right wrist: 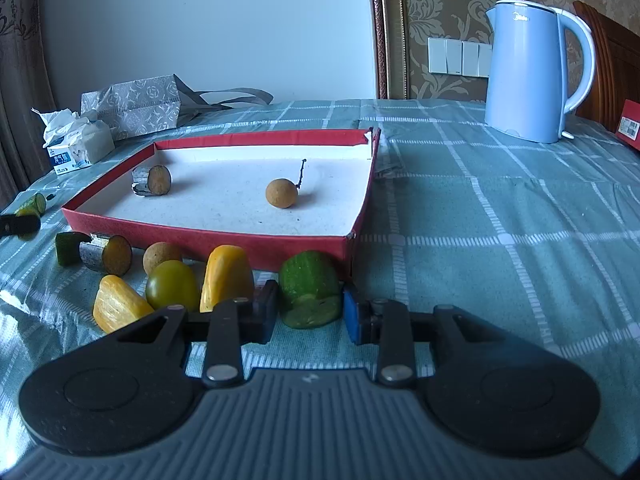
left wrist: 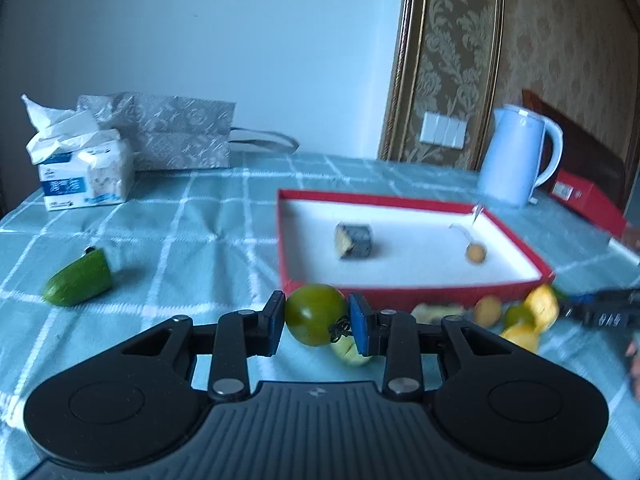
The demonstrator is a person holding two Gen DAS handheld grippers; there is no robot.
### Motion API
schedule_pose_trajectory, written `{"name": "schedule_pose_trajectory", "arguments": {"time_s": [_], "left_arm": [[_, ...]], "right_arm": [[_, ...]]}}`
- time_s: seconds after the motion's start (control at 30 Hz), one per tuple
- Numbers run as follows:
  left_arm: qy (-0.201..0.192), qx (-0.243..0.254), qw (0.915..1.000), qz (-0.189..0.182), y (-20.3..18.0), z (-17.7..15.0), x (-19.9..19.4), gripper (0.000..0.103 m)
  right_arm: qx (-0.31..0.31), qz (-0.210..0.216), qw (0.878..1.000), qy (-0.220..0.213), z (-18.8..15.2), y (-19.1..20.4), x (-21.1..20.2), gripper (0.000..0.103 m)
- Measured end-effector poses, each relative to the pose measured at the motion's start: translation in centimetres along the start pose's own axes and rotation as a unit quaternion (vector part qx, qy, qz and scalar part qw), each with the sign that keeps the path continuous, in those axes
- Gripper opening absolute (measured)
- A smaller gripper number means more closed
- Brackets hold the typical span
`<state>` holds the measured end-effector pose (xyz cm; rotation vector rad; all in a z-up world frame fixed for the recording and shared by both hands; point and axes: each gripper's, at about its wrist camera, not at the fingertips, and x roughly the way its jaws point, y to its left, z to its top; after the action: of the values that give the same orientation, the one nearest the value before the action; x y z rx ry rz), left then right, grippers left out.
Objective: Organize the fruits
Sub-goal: 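Lower the tomato into the red tray and open the left gripper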
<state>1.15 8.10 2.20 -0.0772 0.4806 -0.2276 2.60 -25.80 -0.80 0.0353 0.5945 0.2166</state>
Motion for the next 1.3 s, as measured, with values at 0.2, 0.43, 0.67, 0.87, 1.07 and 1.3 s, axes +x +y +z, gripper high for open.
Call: {"name": "schedule_pose_trajectory", "arguments": {"time_s": [0.2,0.43,0.67,0.87,1.07,1.3], "left_arm": [[-0.006,0.022,0.9997,0.010,-2.4,1.8,2.2,0.033],[0.019,0.030,0.9986,0.038,-3.8,2.3,6.4,0.033],[0.054,0.003,0.9970,0.056,-3.2,2.6,9.3,0.034],[0.058,0.003,0.9955,0.074,-3.5,2.4,10.5,0.034],[0.037,0.041,0.9933,0.102,-4.9,1.8,10.9,0.035],[0.025,0.019,0.9950,0.094,-4.2,1.8,10.5,0.053]], "right_arm": [[0.000,0.000,1.000,0.000,0.0,0.0,0.0,0.032],[0.001,0.001,1.000,0.000,-0.1,0.0,0.0,0.032],[0.001,0.001,1.000,0.000,-0.1,-0.1,0.0,0.032],[0.001,0.001,1.000,0.000,-0.1,0.0,0.0,0.032],[0.000,0.002,1.000,0.001,0.0,0.0,0.1,0.032],[-0.001,0.003,1.000,0.003,-0.2,0.1,0.1,0.032]]}}
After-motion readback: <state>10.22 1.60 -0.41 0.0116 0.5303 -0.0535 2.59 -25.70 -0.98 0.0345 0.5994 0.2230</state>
